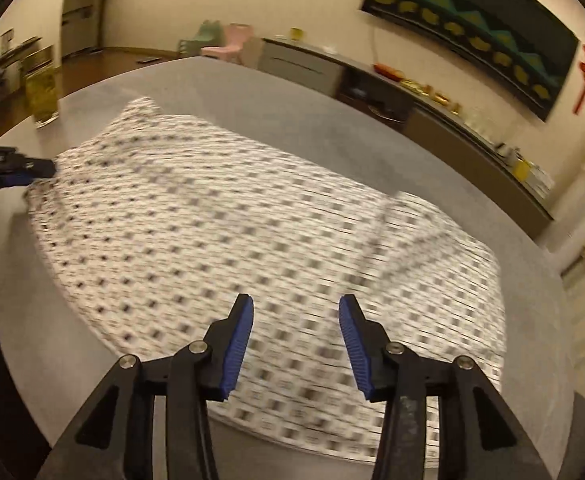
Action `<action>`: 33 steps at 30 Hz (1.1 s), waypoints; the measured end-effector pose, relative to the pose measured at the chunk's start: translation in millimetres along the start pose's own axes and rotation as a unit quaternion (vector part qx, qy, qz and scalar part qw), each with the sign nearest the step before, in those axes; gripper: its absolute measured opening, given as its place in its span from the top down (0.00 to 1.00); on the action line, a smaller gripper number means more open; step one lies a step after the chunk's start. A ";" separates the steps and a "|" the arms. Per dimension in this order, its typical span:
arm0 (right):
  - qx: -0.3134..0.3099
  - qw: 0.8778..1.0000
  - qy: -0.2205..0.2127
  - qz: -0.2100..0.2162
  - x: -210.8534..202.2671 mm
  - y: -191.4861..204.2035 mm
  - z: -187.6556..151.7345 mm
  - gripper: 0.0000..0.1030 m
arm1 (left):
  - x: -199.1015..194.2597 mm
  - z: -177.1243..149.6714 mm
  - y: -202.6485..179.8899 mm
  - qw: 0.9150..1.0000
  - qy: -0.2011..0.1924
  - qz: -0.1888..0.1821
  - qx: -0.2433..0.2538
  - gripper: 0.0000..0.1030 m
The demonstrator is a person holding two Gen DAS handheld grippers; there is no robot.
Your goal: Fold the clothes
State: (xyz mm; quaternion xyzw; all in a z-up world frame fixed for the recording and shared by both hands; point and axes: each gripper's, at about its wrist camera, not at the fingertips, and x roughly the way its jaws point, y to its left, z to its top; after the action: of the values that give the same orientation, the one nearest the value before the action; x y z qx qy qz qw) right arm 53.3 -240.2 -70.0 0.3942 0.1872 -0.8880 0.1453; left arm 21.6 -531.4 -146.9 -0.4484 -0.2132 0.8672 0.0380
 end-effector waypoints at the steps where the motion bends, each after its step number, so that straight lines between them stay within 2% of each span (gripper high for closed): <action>1: -0.006 1.000 -0.005 0.016 -0.1 7.3 4.9 0.54 | -0.9 -3.1 -0.5 1.000 -0.009 -0.003 0.009 0.75; 2: -0.007 0.999 -0.009 0.033 3.9 13.1 12.1 0.54 | -1.7 -5.2 -1.7 1.000 -0.022 0.009 0.018 0.84; 3: -0.003 0.999 -0.010 0.046 13.5 15.9 18.1 0.54 | -2.5 -6.6 -3.3 0.999 -0.033 0.016 0.023 0.87; 6: 0.018 0.998 0.008 0.062 48.4 22.9 40.7 0.54 | -7.2 -5.0 -20.2 0.999 -0.054 0.000 0.010 0.89; 8: 0.042 0.996 0.060 0.048 85.4 15.5 48.5 0.54 | -12.2 -5.3 -27.7 0.998 -0.063 -0.002 0.013 0.89; 9: 0.055 0.993 0.086 0.051 98.3 10.6 40.6 0.55 | -15.2 -4.3 -31.5 0.997 -0.069 -0.003 0.016 0.89; 11: 0.087 0.989 0.087 0.082 114.5 -2.6 37.9 0.54 | -22.0 2.3 -40.4 0.996 -0.083 -0.003 0.030 0.90; 14: 0.121 0.980 0.104 0.121 130.0 -16.8 38.2 0.53 | -13.7 -0.7 -62.8 0.995 -0.084 -0.009 0.059 0.90; 16: 0.122 0.979 0.094 0.133 130.3 -15.4 45.0 0.48 | -12.6 -10.7 -74.9 0.993 -0.091 -0.008 0.075 0.91; 20: 0.066 0.979 0.067 0.183 124.1 24.6 78.0 0.35 | -11.7 -33.0 -93.4 0.987 -0.115 0.005 0.112 0.92; 23: -0.010 0.975 0.068 0.210 130.3 77.1 106.6 0.29 | -5.6 -44.5 -95.5 0.987 -0.113 0.008 0.119 0.92; 25: -0.060 0.970 0.087 0.218 143.1 115.2 120.1 0.28 | -1.7 -48.5 -93.5 0.988 -0.108 0.003 0.113 0.92; 28: -0.118 0.963 0.128 0.207 180.0 162.0 128.9 0.28 | -0.8 -51.6 -88.8 0.989 -0.108 -0.005 0.103 0.92; 29: -0.140 0.963 0.136 0.188 189.8 172.9 128.1 0.28 | -1.1 -52.4 -86.9 0.989 -0.109 -0.006 0.099 0.92; 32: -0.158 0.969 0.128 0.140 212.2 175.6 128.9 0.28 | -6.4 -49.2 -71.7 0.991 -0.108 -0.005 0.074 0.91; 33: -0.138 0.973 0.119 0.143 215.0 168.0 131.3 0.28 | -8.5 -47.7 -65.8 0.992 -0.107 -0.004 0.064 0.88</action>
State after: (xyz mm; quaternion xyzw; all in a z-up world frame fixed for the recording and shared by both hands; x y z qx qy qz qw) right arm -102.5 -471.7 -187.6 0.4956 0.2653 -0.7707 0.3001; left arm 56.3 -457.9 -138.0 -0.3488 -0.1615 0.9219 0.0474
